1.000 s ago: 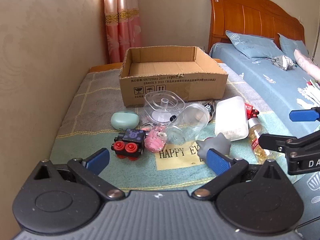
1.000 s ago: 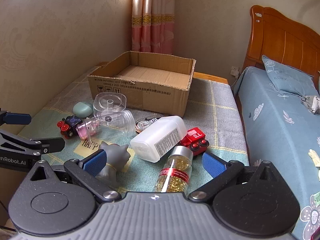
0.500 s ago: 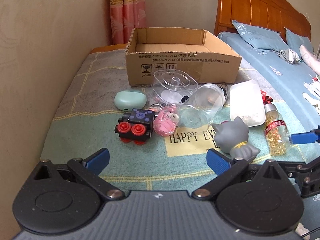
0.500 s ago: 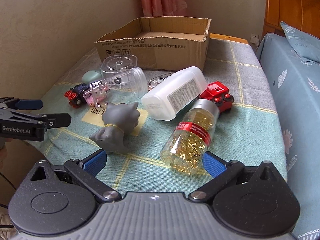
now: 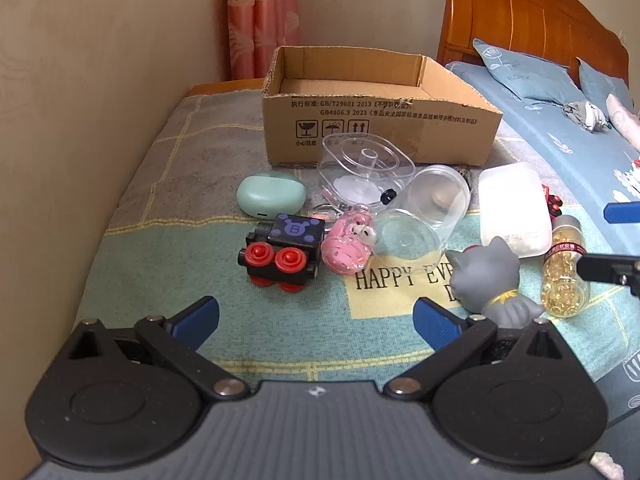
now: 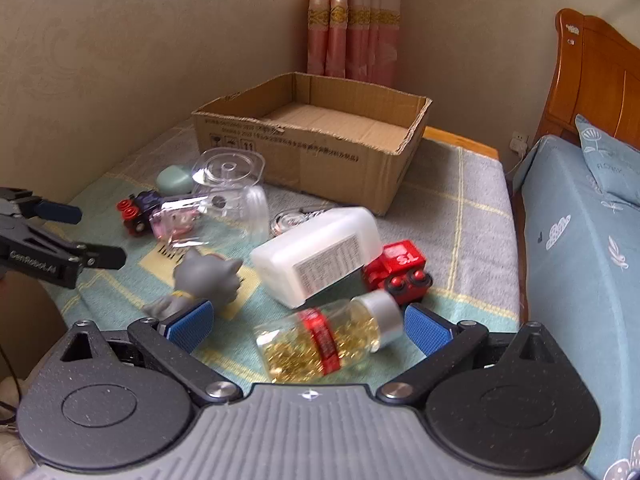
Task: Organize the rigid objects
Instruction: 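Grasp the red-black toy block with left tool while right tool grasps the gold capsule bottle, then carry both items into the cardboard box and open both tools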
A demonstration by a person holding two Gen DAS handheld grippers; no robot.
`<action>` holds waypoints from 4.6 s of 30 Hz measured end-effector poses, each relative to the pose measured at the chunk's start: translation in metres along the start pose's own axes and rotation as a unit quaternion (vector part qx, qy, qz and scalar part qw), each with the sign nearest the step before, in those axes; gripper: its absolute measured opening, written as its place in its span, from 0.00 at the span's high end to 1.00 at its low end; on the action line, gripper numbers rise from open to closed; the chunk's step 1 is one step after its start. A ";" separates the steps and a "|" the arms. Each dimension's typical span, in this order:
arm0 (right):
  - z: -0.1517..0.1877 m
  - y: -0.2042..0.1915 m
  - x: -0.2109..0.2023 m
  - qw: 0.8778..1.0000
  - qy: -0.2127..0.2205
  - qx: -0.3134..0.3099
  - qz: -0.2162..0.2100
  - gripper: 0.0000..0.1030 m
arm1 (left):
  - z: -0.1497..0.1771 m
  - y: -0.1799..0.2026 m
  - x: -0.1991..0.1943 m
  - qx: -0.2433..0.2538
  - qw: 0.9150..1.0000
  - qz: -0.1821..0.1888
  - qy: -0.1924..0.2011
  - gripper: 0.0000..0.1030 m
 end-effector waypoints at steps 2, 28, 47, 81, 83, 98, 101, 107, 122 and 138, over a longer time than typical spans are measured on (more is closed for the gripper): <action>-0.002 0.012 0.011 1.000 -0.002 0.008 -0.015 0.00 | 0.000 -0.001 0.000 -0.001 1.000 -0.002 -0.001 0.01; 0.038 -0.033 0.034 0.998 -0.057 -0.021 -0.028 0.00 | -0.020 -0.027 0.048 0.028 0.998 -0.059 0.006 0.01; 0.039 -0.031 0.036 0.998 -0.050 -0.013 -0.019 0.00 | -0.039 -0.033 0.070 0.069 0.997 -0.031 0.027 0.08; 0.012 -0.024 0.046 0.998 -0.066 0.020 0.010 0.02 | -0.033 -0.033 0.059 0.058 0.998 0.018 -0.004 0.38; 0.010 -0.025 0.044 0.997 -0.069 0.017 0.009 0.07 | -0.034 -0.032 0.059 0.057 0.998 0.017 -0.008 0.44; -0.009 -0.008 0.013 0.997 -0.070 0.013 -0.018 0.07 | -0.051 -0.022 0.021 0.068 0.997 0.024 -0.012 0.52; -0.022 -0.003 0.004 0.998 -0.056 0.001 -0.016 0.07 | -0.066 -0.011 0.009 0.076 0.996 0.036 0.001 0.52; -0.052 0.017 -0.003 1.000 -0.017 -0.009 -0.023 0.07 | -0.111 0.020 0.001 0.104 0.992 0.060 0.042 0.52; -0.115 0.048 0.017 0.999 0.017 -0.030 -0.005 0.07 | -0.187 0.059 0.066 0.089 0.992 0.028 0.089 0.05; -0.171 0.067 0.073 1.000 -0.009 -0.021 -0.008 0.07 | -0.157 0.041 0.033 0.086 0.993 0.024 0.077 0.03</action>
Point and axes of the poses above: each gripper's, at about its wrist camera, not at the fingertips, and x roughly the way its jaws point, y to its right, z to its underside, the point moved 2 cm from there along x, roughly the way its jaws point, and after that the axes turned 13 degrees about -x, right-handed, at the moved point
